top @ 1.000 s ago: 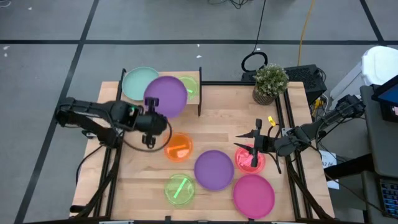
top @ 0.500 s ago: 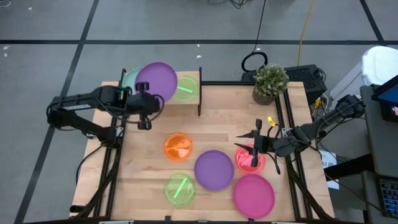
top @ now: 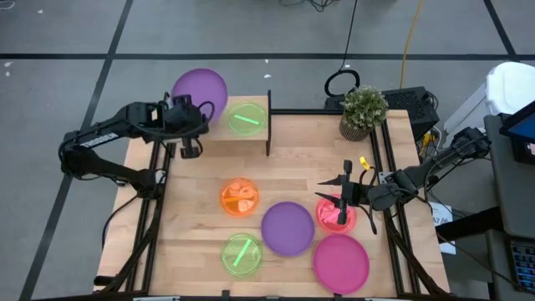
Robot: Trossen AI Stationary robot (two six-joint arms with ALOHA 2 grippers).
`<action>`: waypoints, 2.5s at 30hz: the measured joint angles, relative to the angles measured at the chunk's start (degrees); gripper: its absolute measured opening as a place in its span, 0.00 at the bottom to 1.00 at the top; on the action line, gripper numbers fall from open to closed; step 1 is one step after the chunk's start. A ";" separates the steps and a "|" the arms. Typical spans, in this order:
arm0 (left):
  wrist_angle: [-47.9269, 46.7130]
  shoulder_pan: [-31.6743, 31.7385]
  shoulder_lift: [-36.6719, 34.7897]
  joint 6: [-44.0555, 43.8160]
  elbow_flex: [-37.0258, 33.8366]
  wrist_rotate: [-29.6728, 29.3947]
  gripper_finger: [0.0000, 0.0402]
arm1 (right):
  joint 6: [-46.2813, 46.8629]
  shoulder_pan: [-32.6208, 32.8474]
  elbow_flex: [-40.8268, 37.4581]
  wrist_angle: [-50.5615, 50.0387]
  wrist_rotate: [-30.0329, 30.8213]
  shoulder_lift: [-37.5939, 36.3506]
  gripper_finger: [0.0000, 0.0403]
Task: Place and stack plates onto a shelf
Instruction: Stack the left purple plate on on top of the light green plate on the shelf, then stack the transparent pink plate on top of the transparent green plate on the shelf
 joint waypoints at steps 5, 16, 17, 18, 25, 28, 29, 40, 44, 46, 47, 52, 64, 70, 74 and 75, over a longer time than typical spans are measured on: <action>-0.02 6.03 0.00 0.57 0.00 3.26 0.03 | -0.60 0.00 0.00 0.00 0.00 0.00 0.29; 3.15 13.16 0.02 -0.02 -5.63 6.03 0.03 | -1.08 0.00 -0.02 0.00 0.00 0.00 0.29; 3.31 13.34 0.06 -0.05 -6.44 6.34 0.03 | -1.09 0.00 -0.04 0.00 -0.01 0.00 0.29; 3.69 13.40 0.07 -0.06 -7.19 6.50 0.03 | -1.09 0.00 -0.04 0.00 0.00 0.00 0.29; 5.93 13.59 0.04 -0.05 -10.99 6.52 0.04 | -1.08 0.00 -0.04 0.00 0.00 0.00 0.29; 7.31 13.91 0.04 -0.53 -12.46 6.51 0.04 | -1.07 0.00 -0.04 0.00 -0.02 0.00 0.29; 8.08 14.12 0.04 -0.69 -13.06 6.51 0.04 | -1.07 0.00 -0.04 0.02 0.00 0.00 0.29; 9.07 16.00 0.04 -4.09 -16.66 6.03 0.04 | -1.07 0.00 -0.04 0.04 0.00 0.00 0.29; 9.11 16.00 0.04 -5.58 -17.60 6.31 0.04 | -1.07 0.00 -0.04 0.04 0.00 0.00 0.29; 9.11 15.98 0.04 -6.51 -17.82 6.76 0.04 | -1.07 0.00 -0.04 0.04 0.00 -0.01 0.29; 9.12 15.98 0.04 -7.11 -17.86 6.87 0.04 | -1.07 0.00 -0.04 0.04 0.00 0.00 0.29; 9.21 15.98 0.04 -9.52 -17.88 6.86 0.07 | -1.07 0.00 -0.04 0.04 0.00 0.00 0.29; 9.62 15.32 0.04 -14.19 -17.88 6.81 0.25 | -0.85 0.00 -0.04 0.39 0.00 -0.02 0.29; 9.62 12.64 -0.15 -17.43 -17.88 5.43 0.26 | -0.77 0.00 -0.04 0.39 0.00 -0.02 0.29; 9.60 10.03 -1.30 -19.27 -17.88 2.56 0.26 | -0.60 0.00 -0.04 0.44 0.00 -0.02 0.29; 9.60 9.35 -1.78 -19.62 -17.88 2.02 0.26 | -0.32 0.00 -0.04 0.44 0.00 -0.02 0.29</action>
